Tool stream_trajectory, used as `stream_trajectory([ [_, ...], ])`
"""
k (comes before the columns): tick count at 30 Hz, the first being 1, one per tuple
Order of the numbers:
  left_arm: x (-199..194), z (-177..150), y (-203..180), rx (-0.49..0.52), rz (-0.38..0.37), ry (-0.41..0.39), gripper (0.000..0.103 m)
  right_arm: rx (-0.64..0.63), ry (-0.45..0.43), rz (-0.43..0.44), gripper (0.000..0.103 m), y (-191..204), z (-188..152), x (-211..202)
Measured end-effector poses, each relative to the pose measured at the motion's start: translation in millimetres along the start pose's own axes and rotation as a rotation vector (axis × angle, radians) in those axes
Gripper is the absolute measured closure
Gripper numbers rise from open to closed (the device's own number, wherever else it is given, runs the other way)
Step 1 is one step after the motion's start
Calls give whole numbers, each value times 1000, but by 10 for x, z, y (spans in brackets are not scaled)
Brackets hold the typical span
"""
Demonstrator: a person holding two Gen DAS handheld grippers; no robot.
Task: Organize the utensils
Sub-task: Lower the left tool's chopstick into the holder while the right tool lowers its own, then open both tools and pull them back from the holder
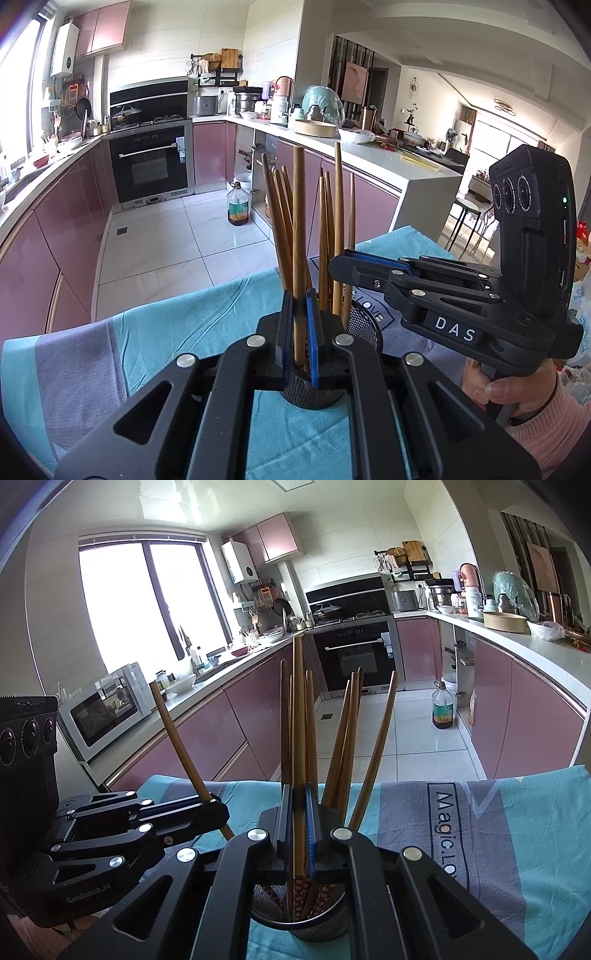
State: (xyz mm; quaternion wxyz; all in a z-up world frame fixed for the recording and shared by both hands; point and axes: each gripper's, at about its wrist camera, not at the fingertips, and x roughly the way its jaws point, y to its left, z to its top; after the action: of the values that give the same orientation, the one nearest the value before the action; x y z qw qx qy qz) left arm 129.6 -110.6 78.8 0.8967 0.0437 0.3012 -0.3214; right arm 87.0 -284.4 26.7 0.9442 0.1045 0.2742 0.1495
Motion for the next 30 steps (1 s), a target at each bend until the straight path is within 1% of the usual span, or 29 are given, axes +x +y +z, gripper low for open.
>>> stream_trajectory([
  [9, 133, -2, 24, -4, 5, 7, 95, 1, 12, -6, 98, -1, -8, 26],
  [12, 141, -12, 60, -9, 7, 7, 95, 5, 12, -8, 98, -19, 3, 31],
  [13, 117, -65, 41, -10, 9, 7, 95, 7, 14, -9, 98, -23, 7, 34],
  [22, 178, -76, 96, -21, 4, 15, 95, 7, 23, -19, 97, -7, 14, 59],
  [27, 255, -126, 143, -33, 2, 35, 94, 23, 15, -28, 95, -18, 27, 62],
  [29, 268, -149, 171, -42, 7, 35, 92, 28, 12, -28, 91, -24, 26, 53],
  [30, 265, -160, 187, -46, 8, 34, 89, 26, 12, -29, 90, -22, 19, 49],
])
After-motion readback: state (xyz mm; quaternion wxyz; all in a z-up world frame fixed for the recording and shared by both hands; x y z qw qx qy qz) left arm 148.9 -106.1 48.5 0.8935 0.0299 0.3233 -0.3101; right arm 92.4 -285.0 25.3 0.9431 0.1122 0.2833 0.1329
